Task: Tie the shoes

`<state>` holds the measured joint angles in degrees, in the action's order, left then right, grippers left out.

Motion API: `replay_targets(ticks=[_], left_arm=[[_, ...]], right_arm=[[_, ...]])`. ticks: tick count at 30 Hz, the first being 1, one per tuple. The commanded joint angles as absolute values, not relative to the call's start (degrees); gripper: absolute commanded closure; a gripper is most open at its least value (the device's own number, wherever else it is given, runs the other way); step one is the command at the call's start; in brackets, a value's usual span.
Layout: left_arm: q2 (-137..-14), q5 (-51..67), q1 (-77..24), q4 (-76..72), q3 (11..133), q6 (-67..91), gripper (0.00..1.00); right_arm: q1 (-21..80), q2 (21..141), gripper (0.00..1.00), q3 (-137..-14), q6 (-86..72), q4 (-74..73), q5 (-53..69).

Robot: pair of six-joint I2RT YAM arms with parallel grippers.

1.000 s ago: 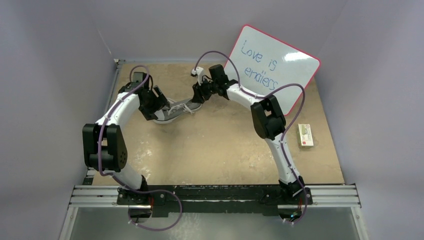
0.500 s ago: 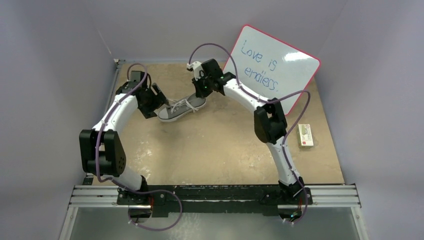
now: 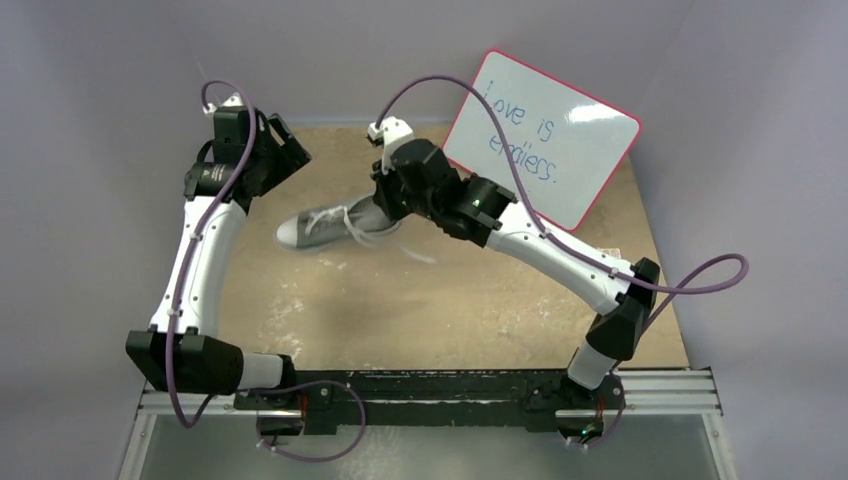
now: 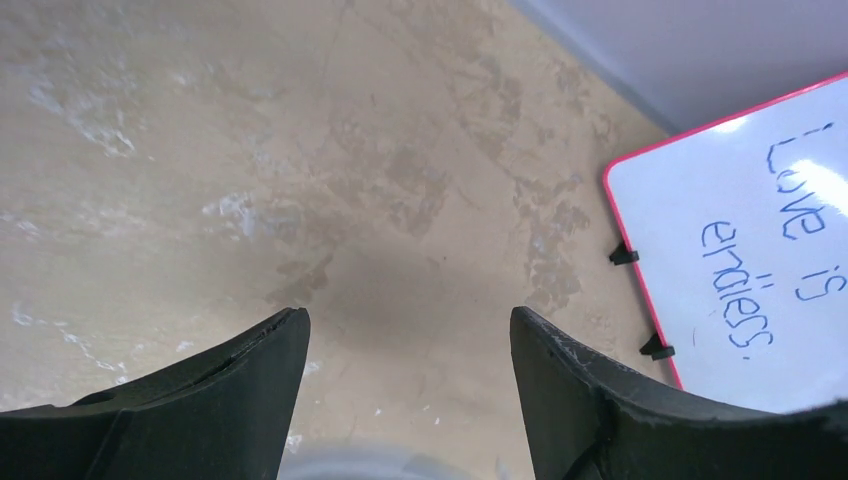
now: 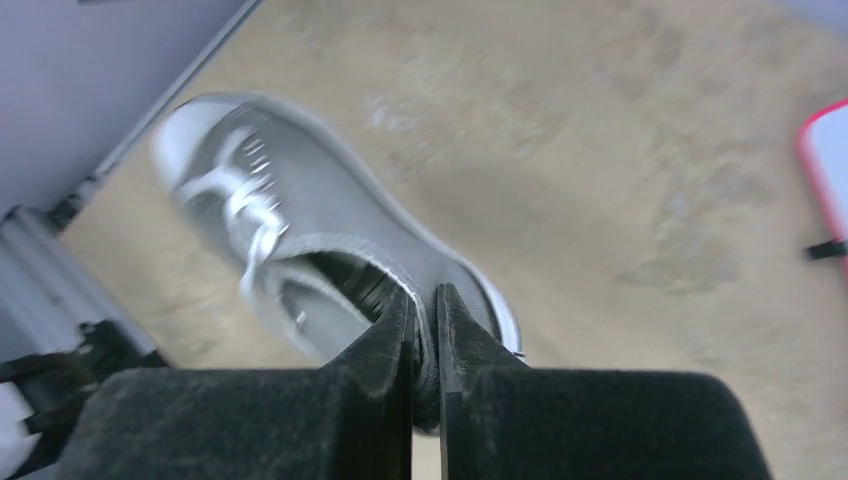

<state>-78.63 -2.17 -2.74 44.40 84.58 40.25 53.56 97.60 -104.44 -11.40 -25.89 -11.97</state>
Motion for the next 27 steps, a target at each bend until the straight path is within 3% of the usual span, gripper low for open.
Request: replay_targets(ticks=[1, 11, 20, 23, 27], left_arm=[[-75.0, -7.5, -3.6, 46.2, 88.0, 36.3, 0.27], [-72.6, -5.5, -6.0, 44.7, 81.5, 33.2, 0.26], [-79.8, 14.0, -10.4, 35.5, 71.2, 36.3, 0.26], [-82.4, 16.0, -11.6, 34.7, 68.7, 37.3, 0.27], [-83.8, 17.4, -12.6, 34.5, 66.1, 37.3, 0.27]], right_arm=[[54.2, 97.1, 1.0, -98.9, -31.8, -24.0, -20.9], [48.2, 97.2, 1.0, -76.5, -50.6, -20.2, -37.8], [44.7, 92.0, 1.0, -64.3, -50.5, -16.4, -36.6], [44.9, 88.3, 0.84, -60.2, -48.5, -15.2, -30.4], [44.8, 83.4, 0.49, -54.3, -41.2, -12.4, -10.9]])
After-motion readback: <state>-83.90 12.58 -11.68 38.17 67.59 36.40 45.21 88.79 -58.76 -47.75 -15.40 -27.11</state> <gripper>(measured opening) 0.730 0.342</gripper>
